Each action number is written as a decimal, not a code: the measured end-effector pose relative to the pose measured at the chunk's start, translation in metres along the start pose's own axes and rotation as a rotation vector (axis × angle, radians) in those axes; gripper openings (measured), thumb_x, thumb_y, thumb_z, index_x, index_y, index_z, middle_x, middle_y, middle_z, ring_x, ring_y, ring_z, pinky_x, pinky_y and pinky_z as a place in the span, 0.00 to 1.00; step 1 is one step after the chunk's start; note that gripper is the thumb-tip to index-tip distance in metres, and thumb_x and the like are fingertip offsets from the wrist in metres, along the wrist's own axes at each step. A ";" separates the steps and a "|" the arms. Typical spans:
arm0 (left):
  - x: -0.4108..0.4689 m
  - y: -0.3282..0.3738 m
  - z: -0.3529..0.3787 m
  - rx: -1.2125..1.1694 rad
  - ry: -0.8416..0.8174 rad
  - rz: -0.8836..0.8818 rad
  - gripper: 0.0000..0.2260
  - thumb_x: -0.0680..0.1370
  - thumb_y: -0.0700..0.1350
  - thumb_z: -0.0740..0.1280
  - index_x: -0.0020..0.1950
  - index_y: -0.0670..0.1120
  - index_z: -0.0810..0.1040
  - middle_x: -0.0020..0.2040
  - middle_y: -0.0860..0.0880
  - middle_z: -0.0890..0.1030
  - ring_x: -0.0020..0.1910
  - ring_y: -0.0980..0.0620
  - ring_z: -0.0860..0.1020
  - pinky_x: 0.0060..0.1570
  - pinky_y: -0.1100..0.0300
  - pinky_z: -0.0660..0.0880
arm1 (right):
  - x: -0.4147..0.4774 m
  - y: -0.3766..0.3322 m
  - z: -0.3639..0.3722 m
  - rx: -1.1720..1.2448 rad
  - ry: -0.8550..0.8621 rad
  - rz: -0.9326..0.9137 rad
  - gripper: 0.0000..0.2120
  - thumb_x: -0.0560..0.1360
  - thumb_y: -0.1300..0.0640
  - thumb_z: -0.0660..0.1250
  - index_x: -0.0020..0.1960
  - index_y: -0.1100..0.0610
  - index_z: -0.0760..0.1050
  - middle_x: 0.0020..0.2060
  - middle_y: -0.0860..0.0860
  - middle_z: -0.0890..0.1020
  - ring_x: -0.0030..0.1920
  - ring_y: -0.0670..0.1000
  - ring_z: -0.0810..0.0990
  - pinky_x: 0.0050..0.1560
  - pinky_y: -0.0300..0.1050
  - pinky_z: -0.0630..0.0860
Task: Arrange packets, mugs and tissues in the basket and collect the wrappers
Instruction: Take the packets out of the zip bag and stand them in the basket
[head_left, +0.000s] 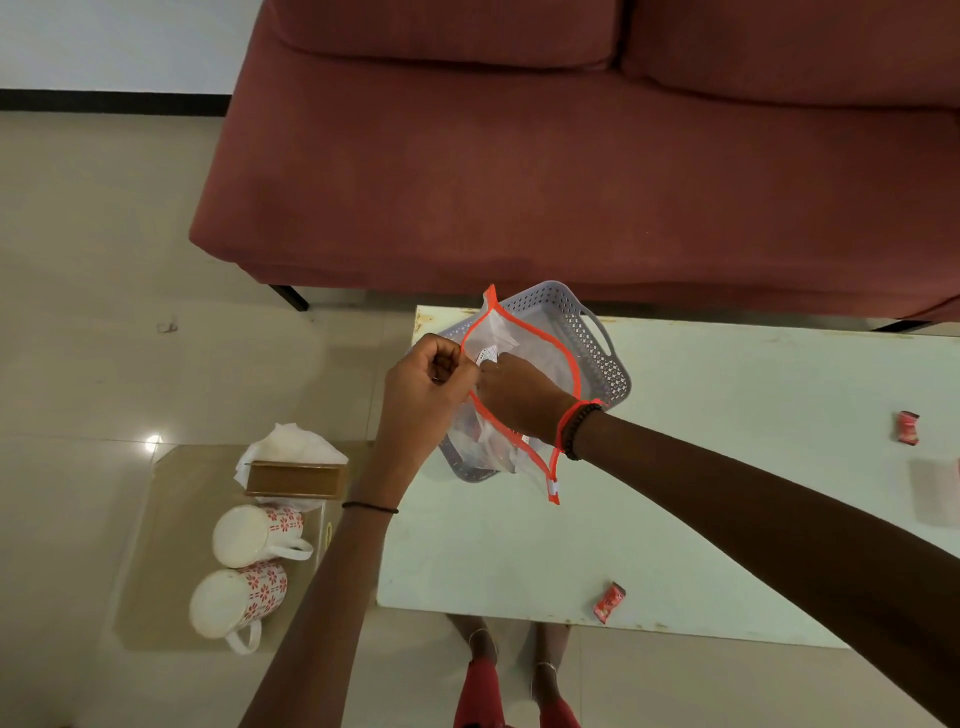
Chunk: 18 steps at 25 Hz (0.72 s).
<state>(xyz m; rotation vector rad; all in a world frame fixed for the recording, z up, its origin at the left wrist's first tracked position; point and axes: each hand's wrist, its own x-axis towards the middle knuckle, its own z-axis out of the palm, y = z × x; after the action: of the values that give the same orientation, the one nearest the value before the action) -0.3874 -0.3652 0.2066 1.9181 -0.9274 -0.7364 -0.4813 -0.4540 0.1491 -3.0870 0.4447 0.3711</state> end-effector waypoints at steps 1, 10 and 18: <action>0.002 -0.001 -0.001 -0.002 0.004 -0.008 0.03 0.76 0.41 0.66 0.45 0.41 0.76 0.40 0.46 0.79 0.39 0.51 0.77 0.43 0.64 0.76 | -0.001 0.002 -0.005 0.000 0.005 0.013 0.11 0.79 0.63 0.60 0.57 0.65 0.78 0.50 0.59 0.83 0.49 0.58 0.82 0.56 0.50 0.77; 0.024 -0.001 -0.007 -0.016 -0.070 -0.052 0.07 0.76 0.43 0.64 0.38 0.51 0.72 0.35 0.53 0.77 0.33 0.61 0.77 0.37 0.70 0.74 | -0.062 0.053 -0.115 0.302 0.031 0.399 0.11 0.78 0.51 0.62 0.57 0.51 0.79 0.50 0.53 0.83 0.49 0.56 0.82 0.43 0.46 0.74; 0.042 -0.003 -0.008 -0.100 -0.008 -0.062 0.04 0.75 0.39 0.65 0.41 0.42 0.75 0.33 0.50 0.79 0.27 0.63 0.77 0.32 0.74 0.73 | -0.108 0.146 -0.079 1.199 0.515 0.828 0.09 0.75 0.58 0.68 0.54 0.57 0.80 0.46 0.55 0.85 0.46 0.51 0.85 0.50 0.47 0.81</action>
<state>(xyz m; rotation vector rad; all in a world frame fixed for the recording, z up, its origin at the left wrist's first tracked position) -0.3572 -0.3951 0.2025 1.8637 -0.8236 -0.8129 -0.6037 -0.5667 0.2558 -1.6725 1.3144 -0.5439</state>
